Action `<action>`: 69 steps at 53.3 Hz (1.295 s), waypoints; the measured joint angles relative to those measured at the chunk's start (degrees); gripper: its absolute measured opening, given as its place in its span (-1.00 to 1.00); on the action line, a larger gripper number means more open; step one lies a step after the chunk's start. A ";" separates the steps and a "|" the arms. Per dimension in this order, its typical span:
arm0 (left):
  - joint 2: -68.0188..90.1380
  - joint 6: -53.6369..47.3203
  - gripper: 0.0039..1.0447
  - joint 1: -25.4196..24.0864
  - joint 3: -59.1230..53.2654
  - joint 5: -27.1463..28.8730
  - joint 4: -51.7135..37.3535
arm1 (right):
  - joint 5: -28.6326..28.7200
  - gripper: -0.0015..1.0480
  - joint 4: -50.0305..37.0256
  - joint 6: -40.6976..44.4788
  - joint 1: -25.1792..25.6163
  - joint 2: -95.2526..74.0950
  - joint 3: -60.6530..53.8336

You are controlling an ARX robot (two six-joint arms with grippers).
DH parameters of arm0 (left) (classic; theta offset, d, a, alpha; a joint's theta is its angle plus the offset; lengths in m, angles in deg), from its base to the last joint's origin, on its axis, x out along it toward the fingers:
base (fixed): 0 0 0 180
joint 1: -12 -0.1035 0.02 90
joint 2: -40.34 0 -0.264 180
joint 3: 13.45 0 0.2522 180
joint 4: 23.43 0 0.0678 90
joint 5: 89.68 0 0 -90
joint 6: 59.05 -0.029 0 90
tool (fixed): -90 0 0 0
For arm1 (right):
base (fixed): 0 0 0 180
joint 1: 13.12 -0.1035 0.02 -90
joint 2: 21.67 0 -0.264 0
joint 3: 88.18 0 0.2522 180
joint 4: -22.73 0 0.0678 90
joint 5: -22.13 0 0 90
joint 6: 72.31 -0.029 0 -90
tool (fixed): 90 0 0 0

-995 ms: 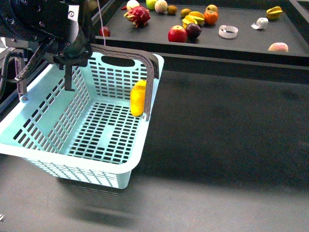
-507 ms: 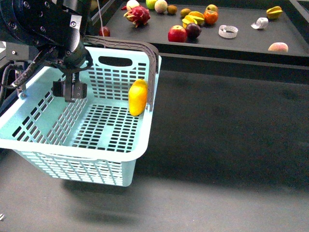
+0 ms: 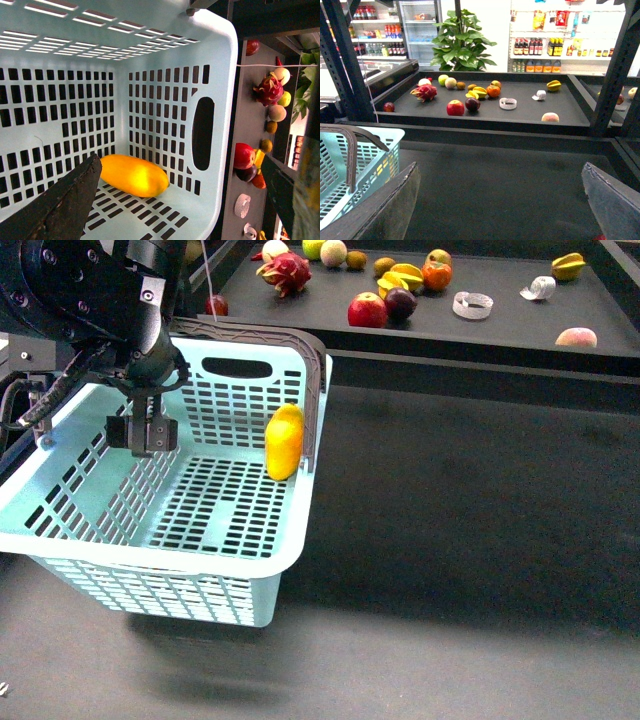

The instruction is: Pick mango with right arm and hold basket with left

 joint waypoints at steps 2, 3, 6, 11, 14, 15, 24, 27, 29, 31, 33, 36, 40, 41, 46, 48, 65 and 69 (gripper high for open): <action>-0.07 0.00 0.85 -0.07 -0.09 -0.04 0.00 | 0.02 0.84 0.00 0.00 0.00 0.00 0.00; -0.09 0.02 0.85 -0.09 -0.13 -0.07 -0.04 | 0.00 0.84 0.00 0.00 0.00 0.00 0.00; -0.11 0.20 0.85 -0.13 -0.28 -0.26 -0.52 | 0.02 0.84 0.00 0.00 0.00 0.00 0.00; -0.11 0.61 0.85 -0.17 -0.59 -1.25 -1.88 | 0.02 0.84 0.00 0.00 0.00 0.00 0.00; -0.11 0.85 0.85 -0.17 -0.61 -1.36 -1.97 | 0.00 0.84 0.00 0.00 0.00 0.00 0.00; -0.11 0.94 0.85 -0.17 -0.61 -1.36 -2.08 | 0.02 0.84 0.00 0.00 0.00 0.00 0.00; -0.15 1.44 0.85 -0.20 -0.92 -1.55 -3.34 | 0.02 0.84 0.00 0.00 0.00 0.00 0.00; -0.70 1.44 0.85 -0.26 -0.98 -1.53 -4.42 | 0.02 0.84 0.00 0.00 0.00 0.00 0.00; -1.09 1.46 0.85 -0.28 -1.22 -1.40 -5.18 | 0.02 0.84 0.00 0.00 0.00 0.00 0.00; -1.64 1.42 0.85 -0.31 -1.25 -1.42 -5.95 | 0.02 0.84 0.00 0.00 0.00 0.00 0.00; -2.23 1.40 0.85 -0.33 -1.25 -1.40 -5.99 | 0.02 0.84 0.00 0.00 0.00 0.02 0.00; -2.69 1.40 0.85 -0.31 -1.25 -1.40 -5.95 | 0.02 0.84 0.00 0.00 0.00 0.04 0.00; -2.78 1.33 0.85 -0.31 -1.25 -1.42 -5.46 | 0.00 0.84 0.00 0.00 0.00 0.04 0.00; -2.80 1.18 0.85 -0.31 -1.27 -1.40 -5.40 | 0.02 0.84 0.00 0.00 0.00 0.04 0.00; -3.72 -0.46 0.85 -0.17 -1.29 -1.46 -3.87 | 0.02 0.84 0.00 0.00 0.00 0.04 0.00; -4.37 -1.29 0.85 -0.07 -1.29 -1.36 -2.82 | 0.02 0.84 0.00 0.00 0.00 0.04 0.00; -16.72 -11.06 0.85 0.11 -7.63 3.30 0.85 | 0.02 0.84 0.00 0.00 0.00 0.04 0.00; -20.48 -14.16 0.85 -0.28 -10.32 4.48 -0.76 | 0.02 0.84 0.00 0.00 0.00 0.04 0.00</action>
